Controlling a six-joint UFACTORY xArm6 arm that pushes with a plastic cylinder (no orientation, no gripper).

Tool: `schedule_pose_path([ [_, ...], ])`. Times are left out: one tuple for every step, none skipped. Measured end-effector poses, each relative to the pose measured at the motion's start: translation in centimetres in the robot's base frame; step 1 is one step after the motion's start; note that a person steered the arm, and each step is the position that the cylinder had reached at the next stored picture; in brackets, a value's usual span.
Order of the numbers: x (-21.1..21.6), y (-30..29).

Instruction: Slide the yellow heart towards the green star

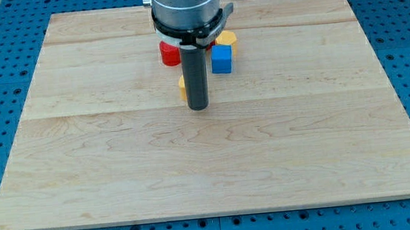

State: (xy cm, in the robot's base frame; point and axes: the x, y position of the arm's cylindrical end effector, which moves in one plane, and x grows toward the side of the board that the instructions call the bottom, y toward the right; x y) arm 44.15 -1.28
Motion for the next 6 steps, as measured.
schedule_pose_path([
  [-1.2, -0.2],
  [-2.1, -0.4],
  [-2.6, -1.0],
  [-2.6, -3.1],
  [-2.6, -4.5],
  [-2.6, -4.5],
])
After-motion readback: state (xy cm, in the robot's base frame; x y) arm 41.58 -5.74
